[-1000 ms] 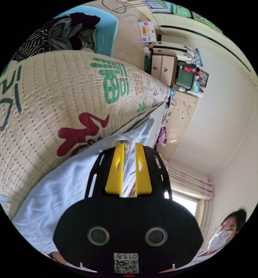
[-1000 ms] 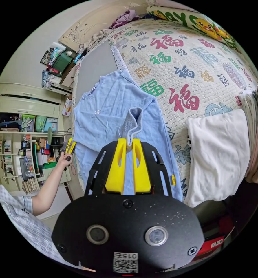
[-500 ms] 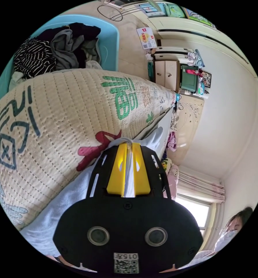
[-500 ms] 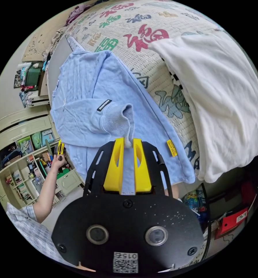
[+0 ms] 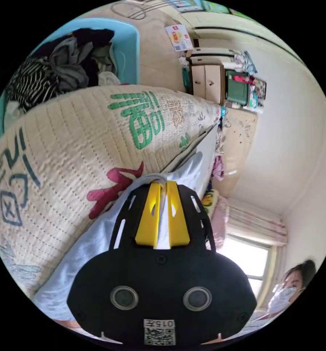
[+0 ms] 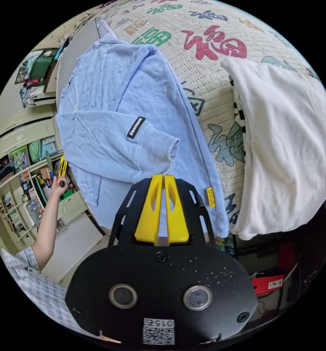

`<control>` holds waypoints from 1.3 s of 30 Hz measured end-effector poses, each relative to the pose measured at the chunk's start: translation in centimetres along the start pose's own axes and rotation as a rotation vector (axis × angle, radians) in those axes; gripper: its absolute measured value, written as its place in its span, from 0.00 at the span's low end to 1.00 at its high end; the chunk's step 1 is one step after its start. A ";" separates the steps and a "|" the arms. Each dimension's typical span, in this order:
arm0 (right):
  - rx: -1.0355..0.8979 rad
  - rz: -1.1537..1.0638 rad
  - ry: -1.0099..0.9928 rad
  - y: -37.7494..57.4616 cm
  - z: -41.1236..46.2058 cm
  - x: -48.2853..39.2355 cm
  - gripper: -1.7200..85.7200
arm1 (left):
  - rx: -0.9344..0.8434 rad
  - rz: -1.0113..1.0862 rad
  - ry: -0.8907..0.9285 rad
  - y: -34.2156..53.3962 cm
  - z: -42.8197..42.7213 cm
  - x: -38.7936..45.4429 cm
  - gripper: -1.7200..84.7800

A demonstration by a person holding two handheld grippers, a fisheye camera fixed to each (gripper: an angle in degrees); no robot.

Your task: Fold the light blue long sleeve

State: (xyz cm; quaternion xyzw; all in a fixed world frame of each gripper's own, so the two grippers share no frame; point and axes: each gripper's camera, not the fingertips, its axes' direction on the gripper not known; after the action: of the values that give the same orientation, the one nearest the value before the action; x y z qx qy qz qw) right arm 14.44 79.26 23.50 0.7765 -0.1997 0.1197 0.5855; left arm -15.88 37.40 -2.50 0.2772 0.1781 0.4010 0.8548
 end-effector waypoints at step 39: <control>-0.313 -1.214 0.225 -29.9 15.5 -65.4 0.14 | -0.062 0.014 0.211 -0.6 0.1 -3.0 0.10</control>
State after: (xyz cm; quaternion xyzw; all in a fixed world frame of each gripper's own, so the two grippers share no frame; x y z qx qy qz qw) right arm -31.09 82.58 -34.15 0.6395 0.3236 -0.1834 0.6728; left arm -17.31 34.64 -2.52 0.2082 0.2527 0.4393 0.8365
